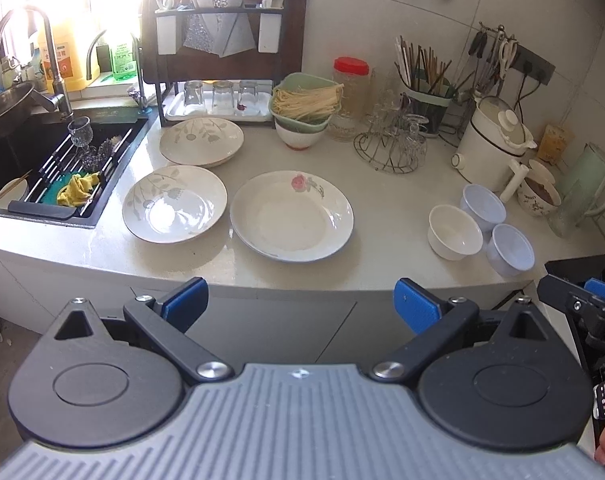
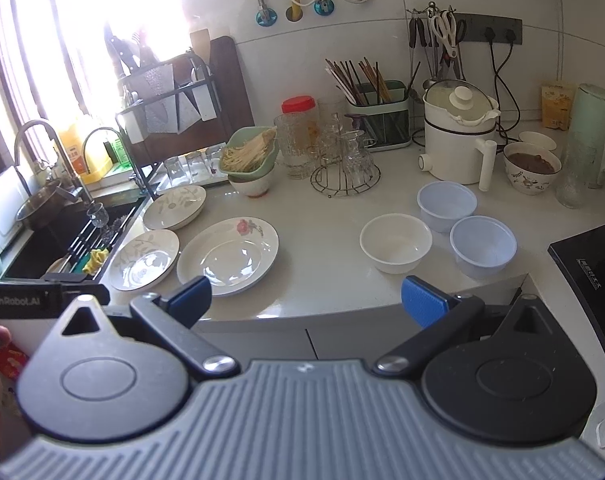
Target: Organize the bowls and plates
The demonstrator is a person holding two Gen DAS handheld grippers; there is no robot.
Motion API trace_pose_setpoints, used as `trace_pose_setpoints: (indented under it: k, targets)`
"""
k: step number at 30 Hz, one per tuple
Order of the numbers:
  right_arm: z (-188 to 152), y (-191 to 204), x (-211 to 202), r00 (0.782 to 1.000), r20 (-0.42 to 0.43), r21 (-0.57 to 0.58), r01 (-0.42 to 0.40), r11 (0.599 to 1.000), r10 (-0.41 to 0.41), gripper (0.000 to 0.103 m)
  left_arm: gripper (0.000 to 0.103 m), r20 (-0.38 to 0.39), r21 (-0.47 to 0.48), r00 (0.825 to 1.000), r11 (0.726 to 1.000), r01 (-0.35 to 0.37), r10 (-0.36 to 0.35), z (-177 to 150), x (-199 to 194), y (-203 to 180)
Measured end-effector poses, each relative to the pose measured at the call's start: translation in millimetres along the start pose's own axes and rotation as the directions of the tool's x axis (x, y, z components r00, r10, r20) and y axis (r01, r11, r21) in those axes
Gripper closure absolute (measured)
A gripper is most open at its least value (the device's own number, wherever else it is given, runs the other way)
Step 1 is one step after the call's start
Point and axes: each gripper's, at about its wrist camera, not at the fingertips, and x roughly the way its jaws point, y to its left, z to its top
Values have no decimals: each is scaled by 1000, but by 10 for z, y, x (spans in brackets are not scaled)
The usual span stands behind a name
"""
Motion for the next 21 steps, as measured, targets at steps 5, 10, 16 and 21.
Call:
trace_pose_setpoints:
  k: [5,10,16,21]
  targets:
    - [26,47,21,1000,-3,-18,-12,1000,12,0,2,17,22,1000,1000,-7,7,89,-70,-18]
    - [83,68,-13,1000,-1,-25,-2,1000,2,0,2,17,42,1000,999,-12,11,135,-108,-68]
    - [105,67,-18,1000,-14,-3,5,1000,-5,0,2,14,62,1000,998,0,-1,149,-112,-94]
    - [78,37,-50,1000,-12,19,-2,1000,2,0,2,7,74,1000,997,17,-18,163,-78,-120]
